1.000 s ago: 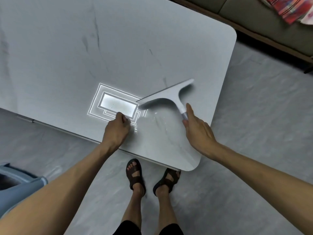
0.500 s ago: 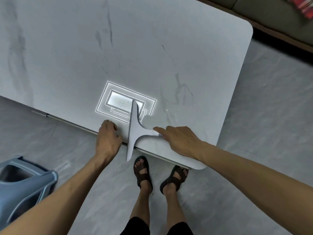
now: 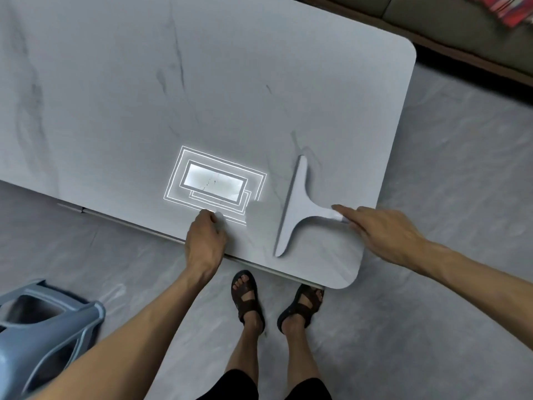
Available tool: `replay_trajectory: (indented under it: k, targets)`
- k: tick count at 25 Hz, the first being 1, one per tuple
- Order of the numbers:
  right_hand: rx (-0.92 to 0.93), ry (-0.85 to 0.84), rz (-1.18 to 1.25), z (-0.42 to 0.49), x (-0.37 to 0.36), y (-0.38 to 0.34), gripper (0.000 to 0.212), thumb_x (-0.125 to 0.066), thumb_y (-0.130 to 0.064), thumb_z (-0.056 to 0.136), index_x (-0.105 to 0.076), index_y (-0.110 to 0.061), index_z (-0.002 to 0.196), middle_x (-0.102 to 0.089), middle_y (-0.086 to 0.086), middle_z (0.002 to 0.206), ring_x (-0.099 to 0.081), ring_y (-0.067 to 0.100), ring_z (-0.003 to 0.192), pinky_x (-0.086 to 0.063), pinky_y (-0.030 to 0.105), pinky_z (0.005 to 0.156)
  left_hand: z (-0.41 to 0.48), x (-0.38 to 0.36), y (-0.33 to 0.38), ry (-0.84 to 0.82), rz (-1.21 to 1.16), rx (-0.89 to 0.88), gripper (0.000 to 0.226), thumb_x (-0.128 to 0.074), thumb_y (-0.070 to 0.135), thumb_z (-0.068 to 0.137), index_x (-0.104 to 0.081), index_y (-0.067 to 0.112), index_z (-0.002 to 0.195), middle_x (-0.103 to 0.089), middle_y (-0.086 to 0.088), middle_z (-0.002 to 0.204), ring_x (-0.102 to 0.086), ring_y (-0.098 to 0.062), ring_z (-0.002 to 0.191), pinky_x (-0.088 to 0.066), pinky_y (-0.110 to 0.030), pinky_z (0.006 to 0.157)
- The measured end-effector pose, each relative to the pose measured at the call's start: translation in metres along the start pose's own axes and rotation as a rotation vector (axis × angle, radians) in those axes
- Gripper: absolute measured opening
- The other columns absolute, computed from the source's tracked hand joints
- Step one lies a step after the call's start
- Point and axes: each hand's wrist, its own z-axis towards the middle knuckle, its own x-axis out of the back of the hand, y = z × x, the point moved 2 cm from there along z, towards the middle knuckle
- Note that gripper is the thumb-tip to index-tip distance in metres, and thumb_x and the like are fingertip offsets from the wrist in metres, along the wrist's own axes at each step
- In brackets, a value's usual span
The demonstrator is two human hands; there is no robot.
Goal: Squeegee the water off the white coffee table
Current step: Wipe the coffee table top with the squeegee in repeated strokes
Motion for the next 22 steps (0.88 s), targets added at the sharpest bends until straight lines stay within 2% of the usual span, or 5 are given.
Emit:
replay_trajectory:
  k: [2, 5, 10, 16, 22]
  targets:
    - [0.141, -0.034, 0.049, 0.026, -0.006, -0.045, 0.043, -0.022, -0.038, 0.103, -0.022, -0.047, 0.146, -0.06, -0.005, 0.106, -0.062, 0.021, 0.09, -0.051, 0.039, 0.076, 0.006, 0.019, -0.014, 0.081, -0.058, 0.06, 0.011, -0.051, 0.008, 0.084, -0.046, 0.015, 0.09, -0.056, -0.002, 0.089, -0.055, -0.025, 0.079, -0.04, -0.033, 0.066]
    - [0.36, -0.03, 0.004, 0.078, -0.023, -0.126, 0.053, -0.035, -0.019, 0.101, -0.023, -0.043, 0.147, -0.057, -0.002, 0.098, -0.059, 0.024, 0.079, -0.047, 0.036, 0.066, 0.022, 0.045, -0.047, 0.152, -0.067, 0.11, 0.01, -0.052, 0.006, 0.082, -0.048, 0.013, 0.088, -0.056, -0.005, 0.092, -0.054, -0.026, 0.082, -0.041, -0.034, 0.069]
    - [0.416, -0.054, -0.039, 0.134, -0.034, -0.198, 0.061, -0.036, -0.011, 0.095, -0.026, -0.043, 0.146, -0.057, 0.001, 0.1, -0.059, 0.028, 0.082, -0.05, 0.038, 0.07, 0.034, 0.059, -0.079, 0.081, -0.028, 0.116, 0.012, -0.052, 0.01, 0.077, -0.046, 0.01, 0.087, -0.055, -0.007, 0.088, -0.052, -0.029, 0.079, -0.04, -0.035, 0.062]
    - [0.246, -0.033, -0.001, 0.108, -0.027, -0.13, 0.057, -0.036, -0.014, 0.096, -0.027, -0.044, 0.144, -0.061, 0.001, 0.106, -0.06, 0.028, 0.093, -0.043, 0.034, 0.071, 0.013, 0.026, -0.051, -0.091, -0.008, 0.029, 0.02, -0.046, 0.0, 0.076, -0.042, 0.013, 0.09, -0.053, -0.011, 0.089, -0.051, -0.025, 0.072, -0.033, -0.032, 0.051]
    - [0.043, -0.02, 0.066, 0.029, -0.037, -0.006, 0.039, -0.025, -0.034, 0.102, -0.028, -0.049, 0.139, -0.063, -0.002, 0.103, -0.061, 0.025, 0.092, -0.051, 0.041, 0.08, -0.022, -0.034, 0.011, -0.157, 0.209, -0.282, 0.027, -0.049, -0.01, 0.066, -0.051, 0.002, 0.091, -0.048, -0.018, 0.102, -0.048, -0.035, 0.091, -0.044, -0.041, 0.075]
